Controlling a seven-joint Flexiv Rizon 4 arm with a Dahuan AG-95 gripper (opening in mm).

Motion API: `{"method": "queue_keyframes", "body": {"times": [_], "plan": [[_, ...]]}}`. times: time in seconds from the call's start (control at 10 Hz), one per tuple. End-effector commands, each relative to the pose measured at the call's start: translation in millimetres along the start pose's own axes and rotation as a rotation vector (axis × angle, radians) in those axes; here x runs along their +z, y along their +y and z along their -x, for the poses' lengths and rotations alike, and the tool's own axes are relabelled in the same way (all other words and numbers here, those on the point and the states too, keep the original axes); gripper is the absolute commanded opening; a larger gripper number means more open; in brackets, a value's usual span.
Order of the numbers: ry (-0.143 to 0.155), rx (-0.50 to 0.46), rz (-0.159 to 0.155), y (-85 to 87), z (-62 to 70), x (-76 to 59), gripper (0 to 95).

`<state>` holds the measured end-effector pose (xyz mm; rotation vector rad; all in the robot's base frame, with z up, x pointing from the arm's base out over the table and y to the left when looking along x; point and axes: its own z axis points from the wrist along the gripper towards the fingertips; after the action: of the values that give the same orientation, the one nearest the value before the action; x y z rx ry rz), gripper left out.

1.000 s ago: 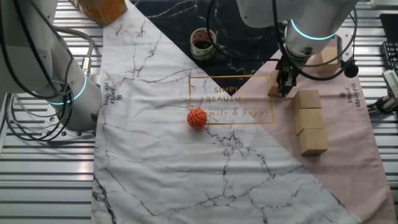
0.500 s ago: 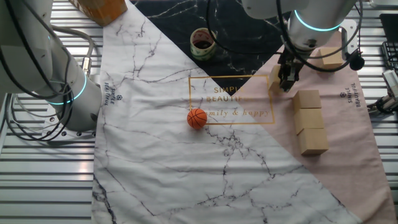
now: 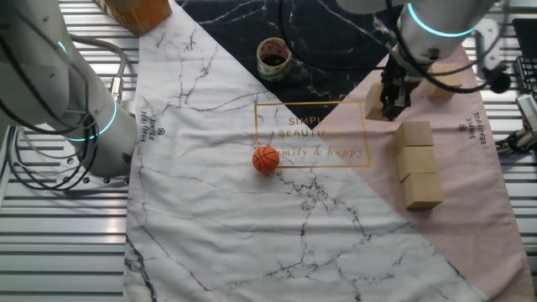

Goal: Stack the blocks into a pyramid shape

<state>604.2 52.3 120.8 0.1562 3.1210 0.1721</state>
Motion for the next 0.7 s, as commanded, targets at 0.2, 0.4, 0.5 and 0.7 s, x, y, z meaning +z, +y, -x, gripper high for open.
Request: {"method": "queue_keyframes", "body": {"times": [0.2, 0.4, 0.5, 0.7], "plan": [[0.010, -0.055, -0.007, -11.8, 4.8, -17.1, 0.0], [0.019, -0.096, -0.010, -26.5, 7.9, -24.8, 0.0], [0.019, -0.117, -0.012, -32.0, 9.2, -26.2, 0.0], [0.021, -0.153, -0.017, -45.9, 15.2, -25.0, 0.0]]}}
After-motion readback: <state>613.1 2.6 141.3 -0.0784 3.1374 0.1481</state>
